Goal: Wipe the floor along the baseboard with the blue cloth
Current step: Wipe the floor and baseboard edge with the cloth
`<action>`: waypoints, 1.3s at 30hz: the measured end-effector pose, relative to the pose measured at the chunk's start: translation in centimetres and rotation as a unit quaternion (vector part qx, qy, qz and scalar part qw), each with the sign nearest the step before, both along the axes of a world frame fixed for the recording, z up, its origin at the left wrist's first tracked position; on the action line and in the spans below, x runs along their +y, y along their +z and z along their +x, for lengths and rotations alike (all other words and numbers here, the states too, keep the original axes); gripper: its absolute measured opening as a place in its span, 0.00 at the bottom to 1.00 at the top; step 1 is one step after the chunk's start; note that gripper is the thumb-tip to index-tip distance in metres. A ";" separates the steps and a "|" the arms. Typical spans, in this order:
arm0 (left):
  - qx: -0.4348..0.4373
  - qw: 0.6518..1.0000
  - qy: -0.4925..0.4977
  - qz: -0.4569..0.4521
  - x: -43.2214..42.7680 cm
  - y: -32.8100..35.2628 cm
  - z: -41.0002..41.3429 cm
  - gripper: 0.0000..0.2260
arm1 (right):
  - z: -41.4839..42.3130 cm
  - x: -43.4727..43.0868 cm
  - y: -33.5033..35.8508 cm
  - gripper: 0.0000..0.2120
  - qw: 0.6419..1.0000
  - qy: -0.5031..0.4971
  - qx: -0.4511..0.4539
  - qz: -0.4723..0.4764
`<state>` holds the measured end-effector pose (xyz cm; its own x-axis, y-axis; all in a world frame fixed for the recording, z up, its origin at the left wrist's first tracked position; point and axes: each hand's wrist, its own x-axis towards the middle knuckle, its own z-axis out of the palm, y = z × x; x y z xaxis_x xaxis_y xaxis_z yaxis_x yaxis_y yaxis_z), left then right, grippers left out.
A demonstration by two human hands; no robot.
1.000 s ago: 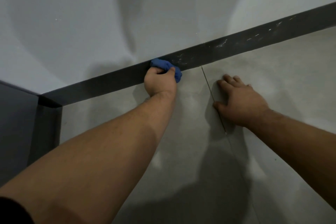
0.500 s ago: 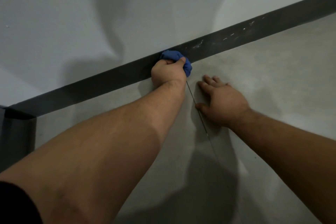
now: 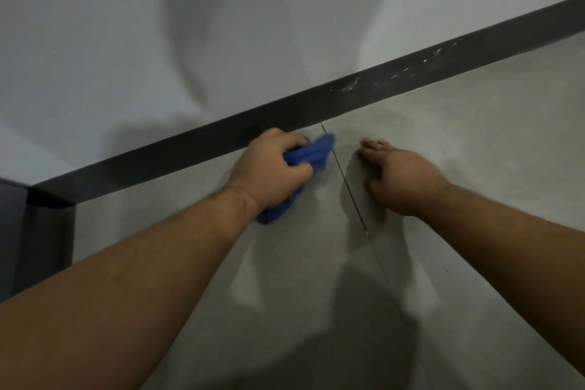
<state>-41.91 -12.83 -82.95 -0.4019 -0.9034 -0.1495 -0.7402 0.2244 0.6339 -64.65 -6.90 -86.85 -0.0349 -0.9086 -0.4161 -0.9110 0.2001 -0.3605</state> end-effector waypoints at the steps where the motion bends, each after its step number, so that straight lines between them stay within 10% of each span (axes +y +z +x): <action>1: -0.001 0.999 -0.030 0.012 0.3 -0.3 0.3 0.14 | 0.3 0.4 -0.1 0.30 1.000 -0.023 -0.002 -0.015; 9: -0.064 0.989 0.113 -0.064 1.7 -4.9 6.8 0.09 | 7.6 0.5 0.4 0.18 0.967 0.060 -0.065 -0.239; 13: -0.086 0.987 0.104 -0.087 2.9 -6.4 8.0 0.10 | 10.5 -1.1 -0.3 0.22 0.970 0.186 0.003 -0.155; 19: -0.060 0.989 0.099 -0.095 2.6 -7.1 7.3 0.12 | 4.5 0.5 -0.1 0.24 0.980 0.074 0.139 -0.122; 27: -0.042 0.984 0.147 -0.092 2.2 -7.8 3.5 0.22 | 5.5 3.4 -2.8 0.18 0.951 0.239 -0.017 -0.194; 39: -0.145 0.978 0.084 -0.125 2.2 -8.5 2.7 0.21 | 1.9 2.4 -3.7 0.22 0.980 0.006 0.036 -0.197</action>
